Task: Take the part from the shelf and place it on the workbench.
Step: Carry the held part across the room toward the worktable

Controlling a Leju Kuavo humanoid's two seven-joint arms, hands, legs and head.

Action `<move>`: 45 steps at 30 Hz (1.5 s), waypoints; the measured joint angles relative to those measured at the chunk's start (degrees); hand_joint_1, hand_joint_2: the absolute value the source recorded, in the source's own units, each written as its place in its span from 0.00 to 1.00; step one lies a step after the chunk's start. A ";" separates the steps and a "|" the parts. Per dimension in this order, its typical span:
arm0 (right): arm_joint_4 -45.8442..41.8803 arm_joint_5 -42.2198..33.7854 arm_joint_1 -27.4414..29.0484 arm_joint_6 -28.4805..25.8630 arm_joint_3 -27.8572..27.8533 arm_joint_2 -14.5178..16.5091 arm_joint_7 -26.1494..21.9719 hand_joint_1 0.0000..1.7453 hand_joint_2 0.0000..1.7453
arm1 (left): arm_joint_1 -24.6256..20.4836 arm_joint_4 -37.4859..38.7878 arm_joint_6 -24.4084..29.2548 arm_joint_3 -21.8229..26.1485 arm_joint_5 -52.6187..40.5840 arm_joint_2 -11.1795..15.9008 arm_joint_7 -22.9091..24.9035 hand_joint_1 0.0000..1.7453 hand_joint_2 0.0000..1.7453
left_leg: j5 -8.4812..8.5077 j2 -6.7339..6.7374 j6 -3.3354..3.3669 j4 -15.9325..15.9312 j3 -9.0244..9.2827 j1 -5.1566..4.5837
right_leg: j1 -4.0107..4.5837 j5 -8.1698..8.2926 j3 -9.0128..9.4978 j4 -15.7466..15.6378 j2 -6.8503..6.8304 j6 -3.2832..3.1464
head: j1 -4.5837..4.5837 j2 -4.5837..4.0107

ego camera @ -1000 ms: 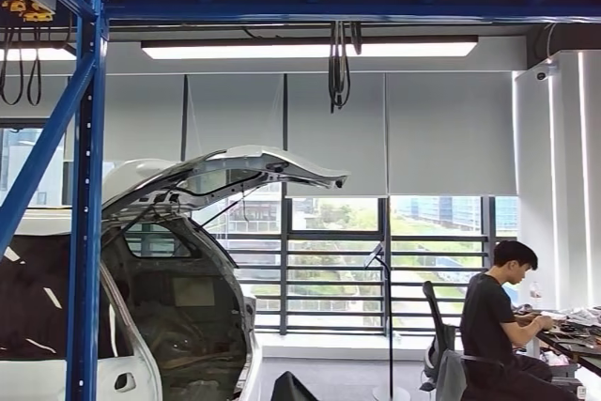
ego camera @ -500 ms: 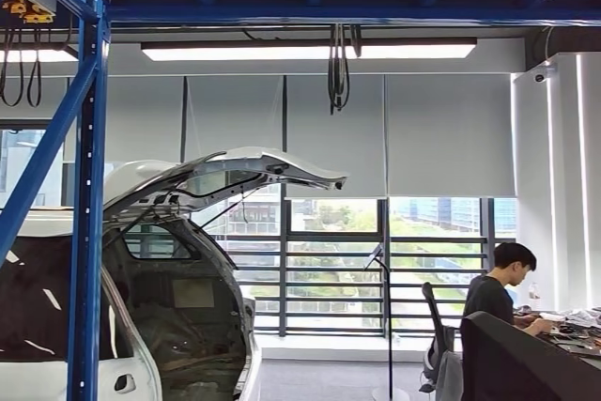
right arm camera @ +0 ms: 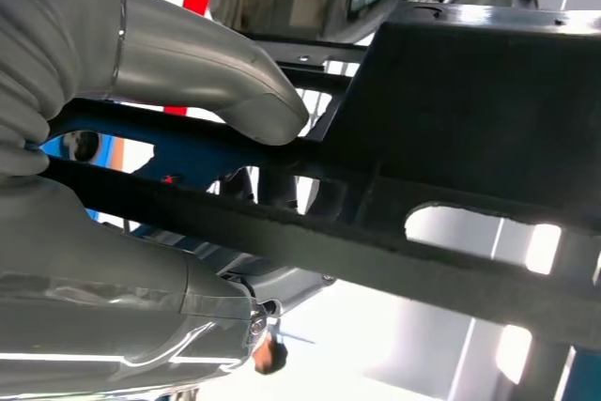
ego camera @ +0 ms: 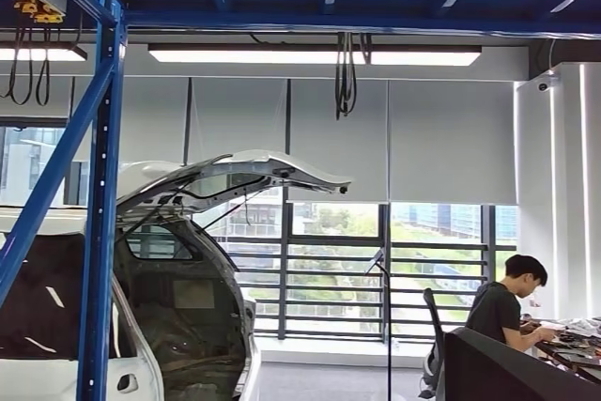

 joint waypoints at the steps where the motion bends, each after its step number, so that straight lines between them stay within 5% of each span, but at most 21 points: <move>1: 0.21 -0.84 -0.09 0.64 0.00 -0.01 -0.34 1.00 1.00 | 0.00 0.00 0.04 0.02 0.01 -0.01 0.01 0.00 1.00 | -0.24 -0.09 -0.38 0.18 -0.02 0.05 | 0.02 1.66 1.88 -3.84 0.03 -0.03 | 0.00 0.00; 3: 0.56 -2.53 -0.19 1.89 -0.03 -0.01 -0.84 1.00 1.00 | -0.01 0.00 0.10 0.13 0.02 -0.01 0.09 0.00 1.00 | -0.48 -0.24 -1.13 0.51 -0.19 0.01 | 0.22 3.20 4.04 -8.62 0.13 -0.49 | 0.00 0.02; 7: 1.27 -4.54 -0.17 5.32 -0.16 -0.04 -0.41 1.00 1.00 | -0.01 0.00 0.12 0.36 0.00 -0.09 0.41 0.00 1.00 | -1.24 -0.27 -2.01 1.26 -0.78 0.11 | 0.34 2.73 3.88 -9.63 0.07 -2.04 | -0.02 0.02; 9: 1.79 -5.55 0.05 7.42 -0.17 -0.12 -0.65 1.00 1.00 | -0.02 0.00 0.12 0.42 0.00 -0.10 0.50 0.00 1.00 | -4.49 -0.27 -2.23 5.45 -2.55 0.15 | 0.28 2.87 3.61 -10.14 -0.11 -3.12 | -0.01 0.02; 11: 2.39 -6.15 0.36 8.92 -0.17 -0.23 -1.39 1.00 1.00 | 0.00 0.00 0.08 0.49 -0.01 -0.11 0.44 0.00 1.00 | -8.30 -0.27 -2.28 13.09 -5.75 0.10 | 0.60 3.06 3.08 -10.15 -0.24 -3.80 | -0.01 0.02; 13: 2.89 -6.02 0.68 10.02 -0.17 -0.30 -2.47 1.00 1.00 | 0.10 0.00 0.00 0.58 -0.06 -0.11 0.25 0.00 1.00 | -8.77 -0.27 -2.13 17.11 -7.34 0.06 | 0.96 3.20 2.74 -10.13 -0.29 -4.16 | -0.01 0.02; 14: 3.02 -5.67 0.77 10.35 -0.17 -0.31 -2.99 1.00 1.00 | 0.15 -0.01 -0.04 0.62 -0.08 -0.10 0.14 0.00 1.00 | -7.31 -0.27 -1.95 15.89 -6.66 0.01 | 1.08 3.29 2.69 -10.11 -0.29 -4.19 | -0.01 0.01; 16: 3.13 -4.91 0.79 10.65 -0.18 -0.31 -3.58 1.00 1.00 | 0.11 -0.03 -0.10 0.67 -0.11 -0.09 -0.03 0.00 1.00 | -3.24 -0.26 -1.43 8.68 -3.17 -0.14 | 1.22 3.45 2.69 -10.00 -0.29 -4.08 | -0.01 0.00; 18: 3.12 -4.18 0.74 10.50 -0.20 -0.31 -3.76 1.00 1.00 | 0.00 -0.07 -0.11 0.69 -0.17 -0.08 -0.15 0.00 1.00 | -1.11 -0.27 -1.08 2.73 -0.46 -0.39 | 1.39 3.72 2.50 -9.78 -0.24 -3.62 | -0.01 0.01; 22: 3.07 -3.87 0.67 10.33 -0.22 -0.33 -3.97 1.00 1.00 | 0.01 -0.09 -0.08 0.72 -0.41 -0.09 -0.25 0.00 1.00 | -0.40 -0.19 -0.51 1.17 -0.60 -0.43 | 1.39 4.31 1.85 -9.43 -0.14 -2.05 | -0.03 0.02; 24: 2.98 -4.03 0.60 10.34 -0.22 -0.43 -4.21 1.00 1.00 | 0.00 -0.11 -0.06 0.73 -0.50 -0.09 -0.29 0.00 1.00 | 0.38 0.02 0.15 0.96 -1.19 -0.25 | 1.24 1.37 0.73 -6.29 -0.11 -1.41 | -0.03 0.01; 26: 2.95 -4.12 0.56 10.35 -0.22 -0.63 -4.44 1.00 1.00 | 0.00 -0.13 -0.09 0.73 -0.58 -0.07 -0.33 0.00 1.00 | 1.01 0.21 0.56 1.05 -2.05 -0.39 | 1.12 -3.28 -1.64 1.13 -0.12 -0.96 | -0.02 0.00; 28: 2.94 -4.18 0.54 10.35 -0.25 -0.81 -4.54 1.00 1.00 | 0.04 -0.13 -0.16 0.73 -0.66 -0.07 -0.35 0.00 1.00 | 1.56 0.33 0.65 1.21 -2.92 -0.53 | 1.09 -5.44 -2.67 6.26 -0.12 -0.76 | -0.03 0.00; 30: 2.88 -4.33 0.43 10.36 -0.26 -0.91 -4.60 1.00 1.00 | 0.04 -0.13 -0.24 0.73 -0.78 -0.07 -0.41 0.00 1.00 | 1.95 0.32 0.61 1.36 -3.45 -0.67 | 1.11 -3.42 0.65 2.34 -0.12 -0.96 | -0.03 0.00; 32: 2.66 -4.76 0.02 10.41 -0.26 -0.93 -4.79 1.00 1.00 | -0.02 -0.13 -0.28 0.73 -0.96 -0.08 -0.50 0.00 1.00 | 2.25 0.29 0.41 1.49 -3.74 -0.91 | 1.27 -0.35 5.93 -6.47 -0.02 -1.69 | -0.02 0.00; 34: 2.34 -5.12 -0.48 10.50 -0.27 -0.96 -5.00 1.00 1.00 | -0.10 -0.13 -0.32 0.72 -1.05 -0.08 -0.55 0.00 1.00 | 2.70 0.29 -0.13 1.64 -4.24 -0.99 | 1.59 0.81 8.16 -11.14 0.10 -2.44 | -0.02 0.01; 36: 2.12 -5.21 -0.76 10.64 -0.29 -1.01 -5.18 1.00 1.00 | -0.13 -0.13 -0.35 0.71 -1.07 -0.07 -0.58 0.00 1.00 | 3.26 0.28 -0.83 1.62 -4.78 -0.94 | 1.71 1.08 7.82 -11.65 0.08 -2.93 | -0.02 0.02; 38: 2.00 -5.33 -1.08 10.84 -0.30 -1.05 -5.53 1.00 1.00 | -0.16 -0.14 -0.37 0.71 -1.11 -0.01 -0.68 0.00 1.00 | 2.09 0.25 -1.35 2.47 -5.41 -0.95 | 1.45 1.88 7.25 -12.17 -0.22 -3.70 | -0.02 0.01; 40: 1.92 -5.59 -1.33 11.05 -0.30 -1.13 -5.91 1.00 1.00 | -0.20 -0.15 -0.38 0.71 -1.15 0.11 -0.80 0.00 1.00 | -2.01 0.23 -1.76 7.10 -7.14 -0.87 | 1.25 2.81 6.20 -12.39 -0.54 -4.36 | -0.01 0.00; 43: 1.90 -5.99 -1.36 11.40 -0.43 -1.28 -6.36 1.00 1.00 | -0.17 -0.15 -0.41 0.71 -1.27 0.26 -0.86 0.00 1.00 | -7.29 0.23 -2.26 16.60 -9.64 -0.76 | 1.36 4.00 4.07 -11.91 -0.74 -4.49 | -0.02 0.00; 45: 1.90 -6.06 -1.38 11.67 -0.49 -1.36 -6.64 1.00 1.00 | -0.19 -0.15 -0.42 0.71 -1.46 0.37 -0.88 0.00 1.00 | -5.98 0.23 -2.32 13.95 -6.81 -0.71 | 1.35 4.72 2.64 -11.35 -0.76 -4.26 | -0.02 0.00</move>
